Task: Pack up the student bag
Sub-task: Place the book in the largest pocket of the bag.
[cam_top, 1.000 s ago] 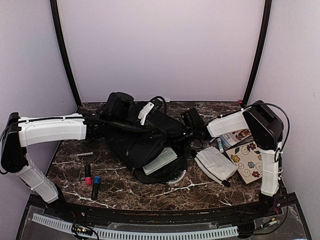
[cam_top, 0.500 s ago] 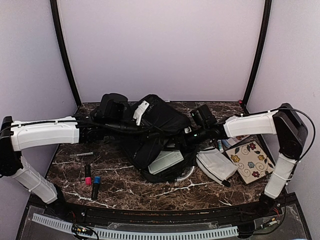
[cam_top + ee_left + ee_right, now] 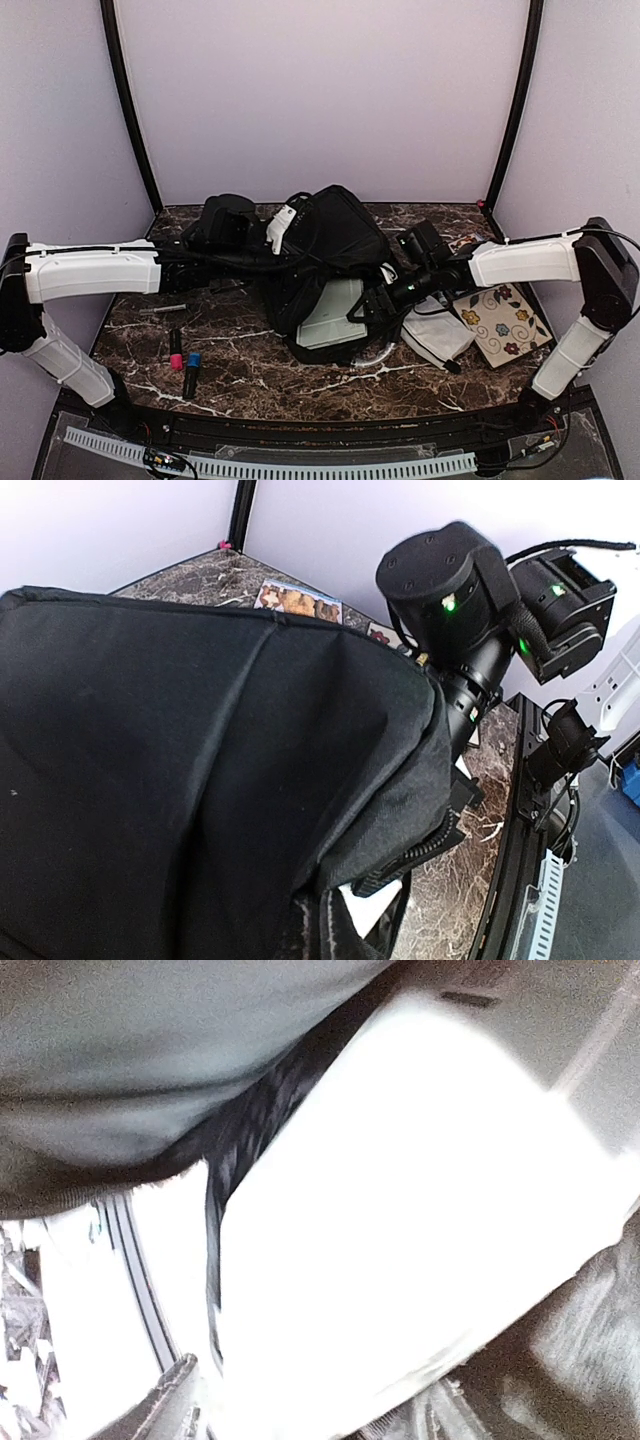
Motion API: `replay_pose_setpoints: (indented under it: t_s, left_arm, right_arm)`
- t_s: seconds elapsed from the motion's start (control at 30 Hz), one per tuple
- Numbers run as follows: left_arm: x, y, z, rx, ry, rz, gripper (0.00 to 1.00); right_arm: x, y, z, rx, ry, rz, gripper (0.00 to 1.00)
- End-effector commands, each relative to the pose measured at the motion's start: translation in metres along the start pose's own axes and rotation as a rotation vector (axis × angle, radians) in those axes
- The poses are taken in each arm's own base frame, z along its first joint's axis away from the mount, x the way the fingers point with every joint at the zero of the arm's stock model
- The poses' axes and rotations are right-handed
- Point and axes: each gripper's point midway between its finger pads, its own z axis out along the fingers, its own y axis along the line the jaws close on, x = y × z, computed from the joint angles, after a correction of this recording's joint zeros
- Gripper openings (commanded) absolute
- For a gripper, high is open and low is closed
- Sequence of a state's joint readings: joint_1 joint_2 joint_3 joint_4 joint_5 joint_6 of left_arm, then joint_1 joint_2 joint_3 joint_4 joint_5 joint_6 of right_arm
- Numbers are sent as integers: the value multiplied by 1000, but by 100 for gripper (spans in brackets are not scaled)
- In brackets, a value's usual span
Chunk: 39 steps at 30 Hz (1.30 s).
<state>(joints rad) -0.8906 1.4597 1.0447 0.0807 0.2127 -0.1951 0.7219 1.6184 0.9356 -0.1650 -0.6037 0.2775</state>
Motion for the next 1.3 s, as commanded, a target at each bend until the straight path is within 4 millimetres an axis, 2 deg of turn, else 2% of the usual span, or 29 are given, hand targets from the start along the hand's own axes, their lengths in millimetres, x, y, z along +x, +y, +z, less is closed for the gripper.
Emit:
replay_pose_setpoints:
  t_s: [0.0, 0.03, 0.13, 0.23, 0.27, 0.37, 0.47, 0.6, 0.73, 0.83, 0.9, 0.97, 1.07, 1.13, 1.27]
  left_arm:
    - [-42, 6, -22, -40, -158, -2, 0]
    - [-44, 2, -23, -23, -160, -4, 0]
    - [-49, -4, -22, 5, -159, -16, 0]
    - [-48, 1, -21, -20, -164, -27, 0]
    - [-48, 3, -20, -31, -166, -28, 0]
    - [-54, 5, -24, -42, -200, -35, 0]
    - [-63, 2, -31, -33, -256, -33, 0]
    - [-64, 10, -32, -84, -252, -19, 0]
    - [-51, 16, -25, -105, -193, -22, 0]
    - [-44, 19, -21, -117, -166, -31, 0]
    - [-40, 21, -20, -124, -161, -35, 0]
    - [-39, 23, -19, -130, -160, -34, 0]
    - [-38, 24, -19, -134, -156, -30, 0]
    - [-35, 23, -19, -131, -146, -30, 0]
    - [-29, 21, -15, -111, -124, -39, 0]
  right_arm:
    - [10, 27, -3, -91, 16, -209, 51]
    - [7, 28, -6, -79, 5, -231, 43]
    - [-3, 34, -11, -70, -25, -257, 41]
    - [2, 32, -6, -39, 7, -268, 25]
    - [8, 33, -6, -35, 32, -281, 24]
    - [24, 42, -1, -9, 96, -386, 43]
    - [39, 43, 4, 24, 161, -475, 50]
    - [34, 45, -2, 46, 148, -515, 62]
    - [24, 49, -15, 83, 127, -563, 69]
    - [23, 54, -27, 105, 136, -627, 72]
    - [38, 62, -32, 56, 222, -673, 72]
    - [54, 77, -39, -49, 286, -706, 72]
    - [73, 93, -50, -154, 291, -738, 72]
    - [72, 94, -51, -131, 254, -766, 67]
    - [48, 81, -45, 33, 198, -860, 55]
